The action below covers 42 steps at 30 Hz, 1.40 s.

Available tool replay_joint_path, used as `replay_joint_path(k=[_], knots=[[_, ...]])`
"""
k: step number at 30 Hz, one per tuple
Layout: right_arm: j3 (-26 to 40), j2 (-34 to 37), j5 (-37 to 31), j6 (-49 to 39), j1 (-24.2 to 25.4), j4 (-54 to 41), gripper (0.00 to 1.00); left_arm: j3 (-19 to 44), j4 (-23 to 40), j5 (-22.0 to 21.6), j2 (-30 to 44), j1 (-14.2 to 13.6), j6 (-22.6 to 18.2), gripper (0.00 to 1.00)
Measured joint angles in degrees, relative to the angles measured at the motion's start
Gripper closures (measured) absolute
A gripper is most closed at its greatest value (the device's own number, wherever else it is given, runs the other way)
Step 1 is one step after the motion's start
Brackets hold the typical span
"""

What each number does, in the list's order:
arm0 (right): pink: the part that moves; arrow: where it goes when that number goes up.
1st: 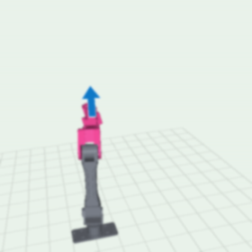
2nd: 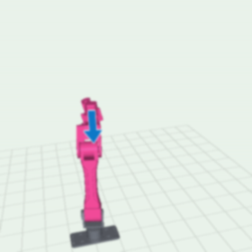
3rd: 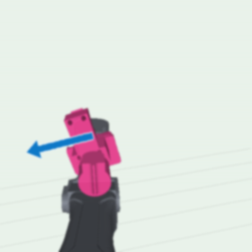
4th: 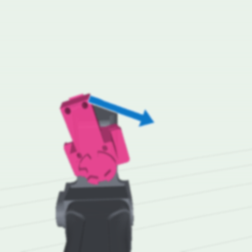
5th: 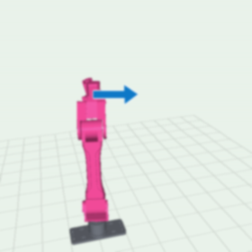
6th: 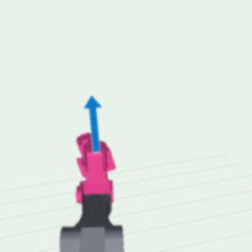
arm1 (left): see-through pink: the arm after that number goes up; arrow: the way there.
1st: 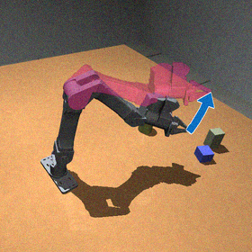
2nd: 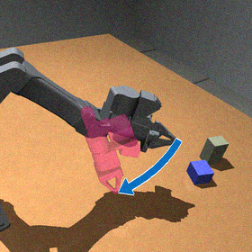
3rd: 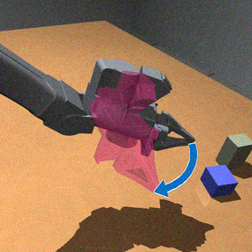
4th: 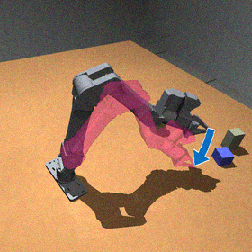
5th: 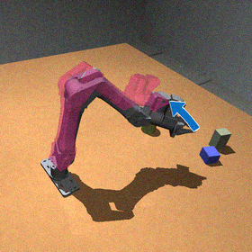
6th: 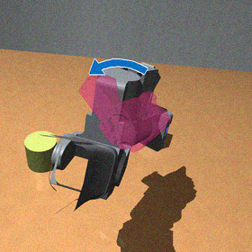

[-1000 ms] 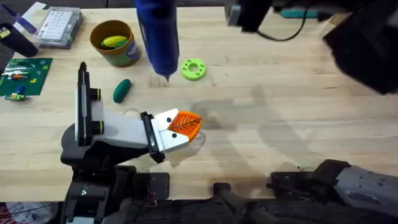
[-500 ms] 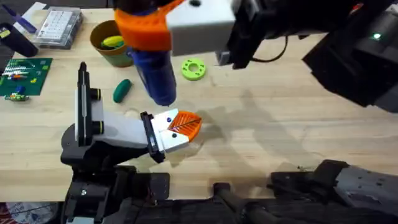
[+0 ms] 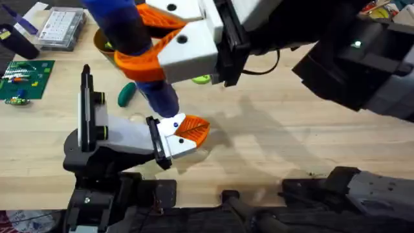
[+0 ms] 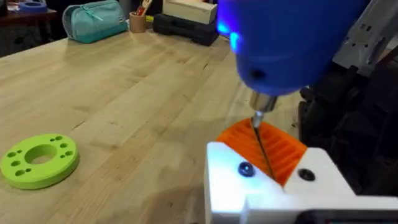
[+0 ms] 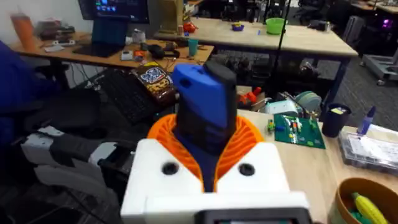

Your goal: Pick up the gripper from the table and insert it into the empty holder that is missing its gripper. Then pick up a screw, insert it into the mounting hole, and use the screwdriver to tighten it. Finally, clean up the table by picking up the vegetable and placing it into the bucket.

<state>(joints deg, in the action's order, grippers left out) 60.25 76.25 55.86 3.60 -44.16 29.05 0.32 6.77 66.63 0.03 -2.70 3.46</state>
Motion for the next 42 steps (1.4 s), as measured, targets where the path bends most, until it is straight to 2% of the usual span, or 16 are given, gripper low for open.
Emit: replay_joint_path(k=[42], knots=[[-1.22,1.07,-0.34,-3.27,-1.49,-2.95,0.950,0.00,0.02,0.00,0.00,0.00,0.00,0.988]])
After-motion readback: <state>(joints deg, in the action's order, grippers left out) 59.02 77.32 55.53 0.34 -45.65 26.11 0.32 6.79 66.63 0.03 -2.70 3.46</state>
